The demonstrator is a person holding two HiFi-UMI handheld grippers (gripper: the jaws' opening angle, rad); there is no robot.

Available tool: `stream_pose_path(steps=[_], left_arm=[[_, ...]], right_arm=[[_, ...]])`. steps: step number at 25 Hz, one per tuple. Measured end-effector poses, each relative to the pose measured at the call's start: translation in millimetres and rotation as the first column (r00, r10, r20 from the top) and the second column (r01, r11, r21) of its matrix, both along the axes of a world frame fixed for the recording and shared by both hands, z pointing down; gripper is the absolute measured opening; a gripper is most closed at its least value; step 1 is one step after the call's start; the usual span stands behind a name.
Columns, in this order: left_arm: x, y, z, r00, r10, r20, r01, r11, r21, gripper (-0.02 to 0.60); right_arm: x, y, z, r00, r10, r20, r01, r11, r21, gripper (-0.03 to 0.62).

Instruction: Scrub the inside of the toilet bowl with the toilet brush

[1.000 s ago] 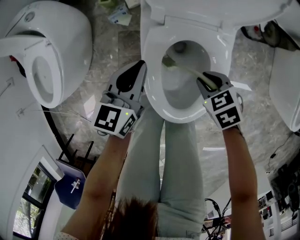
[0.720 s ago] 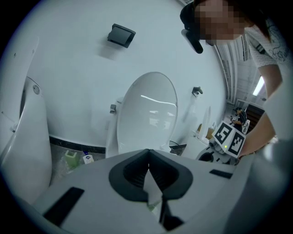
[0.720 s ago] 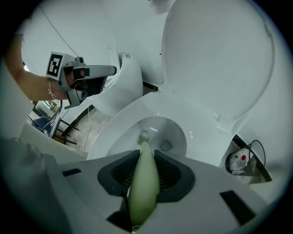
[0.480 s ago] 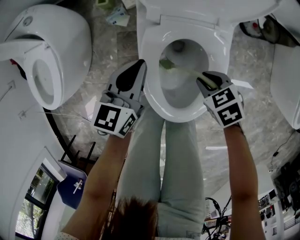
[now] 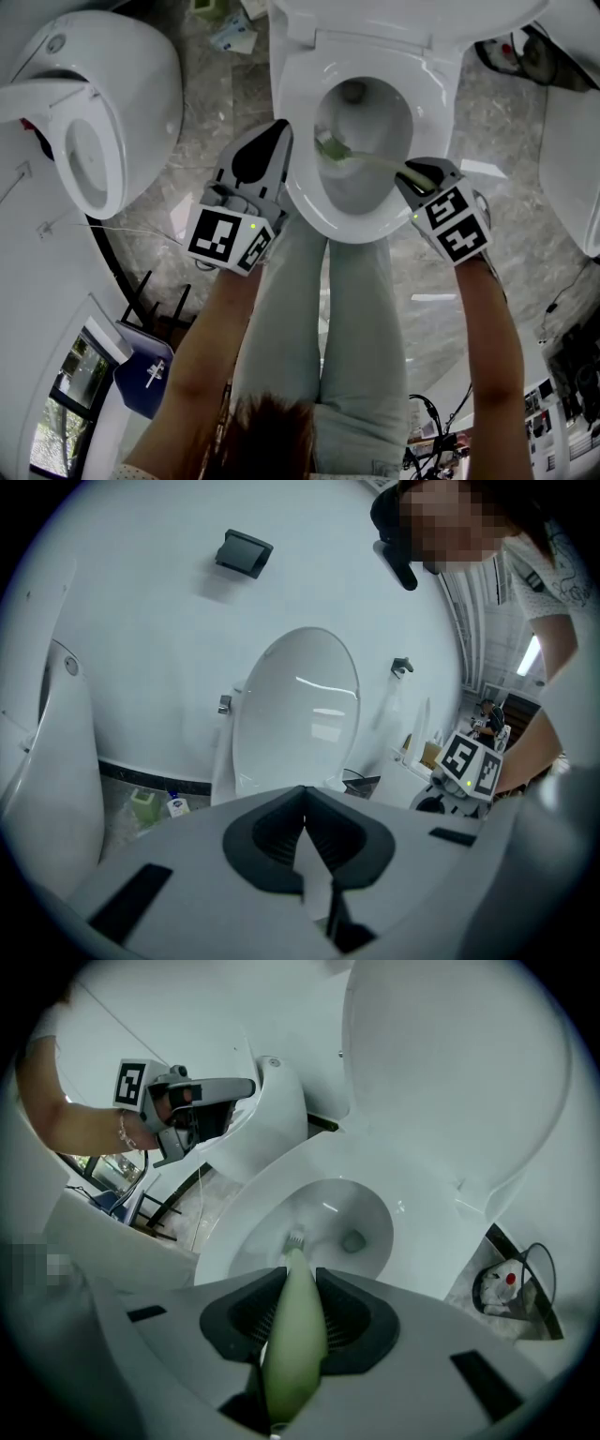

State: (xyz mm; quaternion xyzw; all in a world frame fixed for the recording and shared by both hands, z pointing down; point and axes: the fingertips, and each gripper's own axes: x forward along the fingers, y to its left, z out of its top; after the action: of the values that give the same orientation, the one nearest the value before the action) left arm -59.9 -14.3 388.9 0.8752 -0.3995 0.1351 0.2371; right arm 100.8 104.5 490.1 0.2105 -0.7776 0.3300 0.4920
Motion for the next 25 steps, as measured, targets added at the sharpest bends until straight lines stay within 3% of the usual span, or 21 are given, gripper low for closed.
stream_pose_path(steps=[11, 16, 25], left_arm=[[11, 1, -3, 1.0, 0.019, 0.007, -0.019, 1.0, 0.007, 0.003], [18, 1, -7, 1.0, 0.031, 0.001, -0.031, 0.999, 0.014, 0.003], [20, 2, -11, 0.999, 0.042, 0.004, -0.042, 0.999, 0.014, 0.003]], right_arm=[[17, 18, 2, 0.986, -0.149, -0.067, 0.15, 0.989, -0.002, 0.109], [29, 21, 1, 0.963, -0.236, -0.13, 0.24, 0.971, 0.013, 0.108], [35, 9, -2, 0.93, -0.306, -0.202, 0.322, 0.946, 0.047, 0.107]])
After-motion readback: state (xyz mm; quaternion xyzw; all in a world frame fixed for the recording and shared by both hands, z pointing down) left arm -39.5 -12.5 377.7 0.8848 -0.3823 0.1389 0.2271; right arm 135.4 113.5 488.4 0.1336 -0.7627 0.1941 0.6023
